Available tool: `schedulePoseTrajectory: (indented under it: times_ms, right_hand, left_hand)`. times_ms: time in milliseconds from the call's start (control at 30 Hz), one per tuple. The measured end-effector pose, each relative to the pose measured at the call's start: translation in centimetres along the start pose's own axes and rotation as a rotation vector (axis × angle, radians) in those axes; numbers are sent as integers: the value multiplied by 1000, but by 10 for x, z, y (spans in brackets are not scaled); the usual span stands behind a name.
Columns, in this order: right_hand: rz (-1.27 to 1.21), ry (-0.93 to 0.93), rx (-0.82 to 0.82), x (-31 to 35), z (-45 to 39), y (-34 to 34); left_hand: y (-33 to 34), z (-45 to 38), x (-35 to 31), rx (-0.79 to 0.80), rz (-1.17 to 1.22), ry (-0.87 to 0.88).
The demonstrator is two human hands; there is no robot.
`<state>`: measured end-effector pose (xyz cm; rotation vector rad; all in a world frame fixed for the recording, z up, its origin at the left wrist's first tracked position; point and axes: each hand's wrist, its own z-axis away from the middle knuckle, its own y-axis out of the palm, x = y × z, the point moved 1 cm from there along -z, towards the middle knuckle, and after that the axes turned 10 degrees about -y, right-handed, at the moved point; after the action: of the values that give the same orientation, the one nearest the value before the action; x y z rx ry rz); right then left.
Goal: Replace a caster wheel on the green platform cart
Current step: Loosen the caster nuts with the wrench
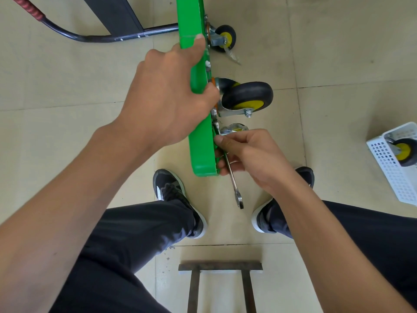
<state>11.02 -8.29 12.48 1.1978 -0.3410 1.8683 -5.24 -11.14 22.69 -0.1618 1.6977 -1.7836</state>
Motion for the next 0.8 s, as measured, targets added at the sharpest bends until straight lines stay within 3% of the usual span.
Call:
schedulePoseTrajectory:
  times_ms: [233,300,433,567,700,800]
  right_hand:
    - [118,-3,-36,-2,-5,5]
    - [298,-67,-73,-8,-8,5]
    - [825,-374,-168,-19,-15,0]
    - [1055,-548,-213,-24,-17,-2]
    - [1106,-581,-218,-27,-13,-6]
    - [836,-416,-182,-28,-9,-15]
  left_hand:
    - [0,0,0,-3,-17,-2]
    - [1,0,-1,-1,-9,-6]
    - [1,1,-1,-3,10,-11]
    - [1,1,0,-2,33,-12]
    - [1,1,1,-1,57,-18]
    - [0,1,1,3,55,-15]
